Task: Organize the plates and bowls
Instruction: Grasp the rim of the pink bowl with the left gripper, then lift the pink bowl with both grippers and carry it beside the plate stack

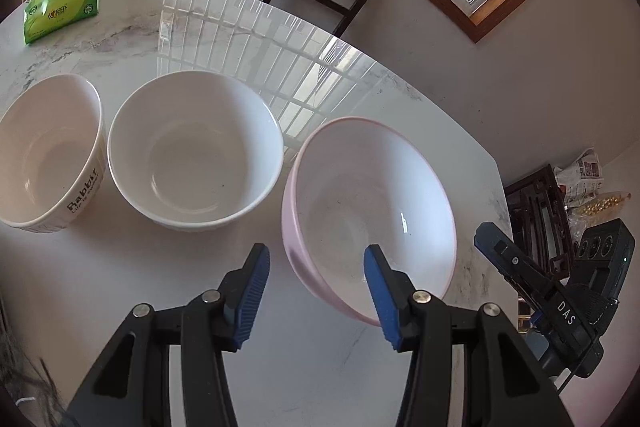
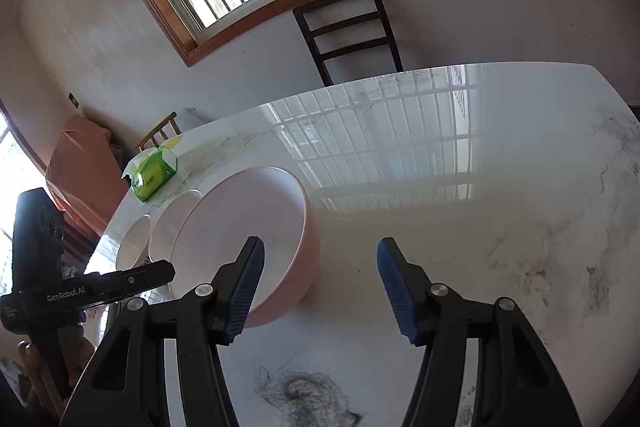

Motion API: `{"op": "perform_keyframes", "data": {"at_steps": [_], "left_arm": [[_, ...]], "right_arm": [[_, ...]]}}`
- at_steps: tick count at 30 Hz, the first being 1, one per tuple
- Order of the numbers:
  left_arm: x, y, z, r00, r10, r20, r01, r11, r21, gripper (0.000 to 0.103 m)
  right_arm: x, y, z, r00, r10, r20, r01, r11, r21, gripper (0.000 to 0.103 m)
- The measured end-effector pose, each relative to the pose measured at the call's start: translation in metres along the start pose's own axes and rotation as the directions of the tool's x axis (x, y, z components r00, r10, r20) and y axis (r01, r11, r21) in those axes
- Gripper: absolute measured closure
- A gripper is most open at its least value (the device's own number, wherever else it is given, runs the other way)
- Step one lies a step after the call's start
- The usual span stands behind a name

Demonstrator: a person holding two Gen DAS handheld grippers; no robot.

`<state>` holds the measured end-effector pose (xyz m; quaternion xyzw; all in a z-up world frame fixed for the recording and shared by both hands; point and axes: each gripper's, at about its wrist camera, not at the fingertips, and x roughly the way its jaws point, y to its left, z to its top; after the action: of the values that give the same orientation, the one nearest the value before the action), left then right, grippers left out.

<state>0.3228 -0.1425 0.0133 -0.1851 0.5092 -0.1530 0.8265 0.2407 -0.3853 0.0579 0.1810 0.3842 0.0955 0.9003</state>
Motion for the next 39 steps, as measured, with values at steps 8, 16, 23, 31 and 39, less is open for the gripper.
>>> {"op": "perform_keyframes", "data": {"at_steps": [8,16,23,31,39], "left_arm": [[0.011,-0.002,0.0,0.999,0.044,-0.011,-0.044,0.999,0.02,0.054],[0.015,0.0,-0.003,0.996,0.081,-0.02,-0.081,0.997,0.013,0.08],[-0.017,0.001,-0.028,0.994,0.104,0.014,-0.104,0.994,0.035,0.086],[-0.082,0.022,-0.078,0.993,0.103,0.054,-0.106,0.993,0.043,0.086],[-0.137,0.063,-0.121,0.989,0.132,0.068,-0.134,0.991,0.014,0.086]], "right_arm": [[0.026,0.004,0.009,0.996,-0.018,-0.082,0.018,1.0,-0.004,0.048],[0.062,0.006,0.014,0.976,-0.069,-0.205,0.065,0.997,-0.029,0.065],[0.056,0.01,-0.01,0.97,-0.046,-0.237,0.045,0.999,-0.012,0.088],[0.007,0.029,-0.059,0.974,0.025,-0.226,-0.017,0.999,0.038,0.087],[-0.021,0.073,-0.109,0.959,0.102,-0.264,-0.097,0.995,0.035,0.086]]}}
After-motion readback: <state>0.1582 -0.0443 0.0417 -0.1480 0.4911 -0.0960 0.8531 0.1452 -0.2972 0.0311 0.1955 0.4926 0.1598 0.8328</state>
